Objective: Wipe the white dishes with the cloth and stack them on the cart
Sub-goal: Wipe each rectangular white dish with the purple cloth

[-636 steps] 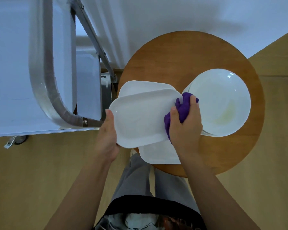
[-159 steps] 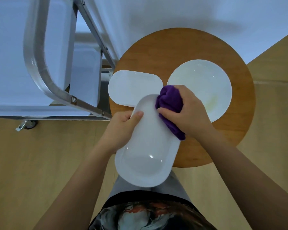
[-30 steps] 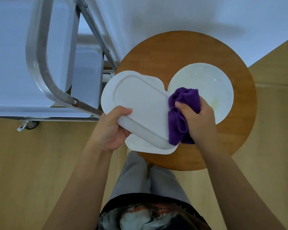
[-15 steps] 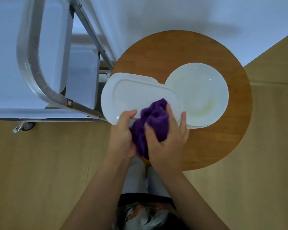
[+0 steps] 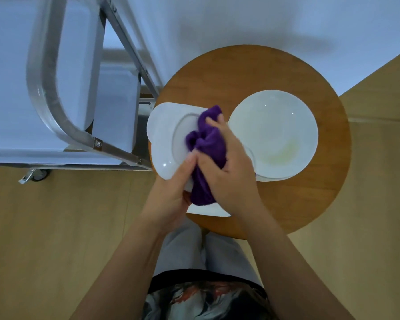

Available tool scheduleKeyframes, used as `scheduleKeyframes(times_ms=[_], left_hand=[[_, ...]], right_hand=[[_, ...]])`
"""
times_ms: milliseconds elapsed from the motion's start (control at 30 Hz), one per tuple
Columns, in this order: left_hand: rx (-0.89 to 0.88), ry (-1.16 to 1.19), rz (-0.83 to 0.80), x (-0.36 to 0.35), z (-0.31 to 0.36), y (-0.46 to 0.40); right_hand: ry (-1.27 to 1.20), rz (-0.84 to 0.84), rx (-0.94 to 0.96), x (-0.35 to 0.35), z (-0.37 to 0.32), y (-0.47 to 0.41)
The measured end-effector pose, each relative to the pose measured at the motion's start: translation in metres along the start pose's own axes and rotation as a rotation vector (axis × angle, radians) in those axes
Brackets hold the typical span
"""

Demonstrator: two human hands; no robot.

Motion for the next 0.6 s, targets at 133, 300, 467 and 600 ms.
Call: scheduleKeyframes(times_ms=[133, 300, 467, 600], left_hand=[[-0.009, 0.054, 0.088, 0.012, 0.003, 0.002], [-0.025, 0.148, 0.149, 0.027, 0.009, -0.001], [0.046, 0.147, 0.099, 0.037, 0.0, -0.001], [0.112, 0.109, 0.036, 0.044, -0.007, 0.004]], right_hand=[[0.049, -0.13, 0.125, -0.007, 0.001, 0.017], [0.057, -0.035, 0.134, 0.017, 0.037, 0.042], [-0.292, 0.008, -0.06, 0.029, 0.064, 0.049], [-0.378, 0.221, -0.219, 0.053, 0.078, 0.039]])
Point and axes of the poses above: each hand's wrist, its own y-axis away from the middle knuckle, its own x-axis out of the back of the hand, z = x × y, the point moved 6 cm from there along -y, towards the middle knuckle, and after that the axes turned 6 degrees about -z, right-handed, at the moved point
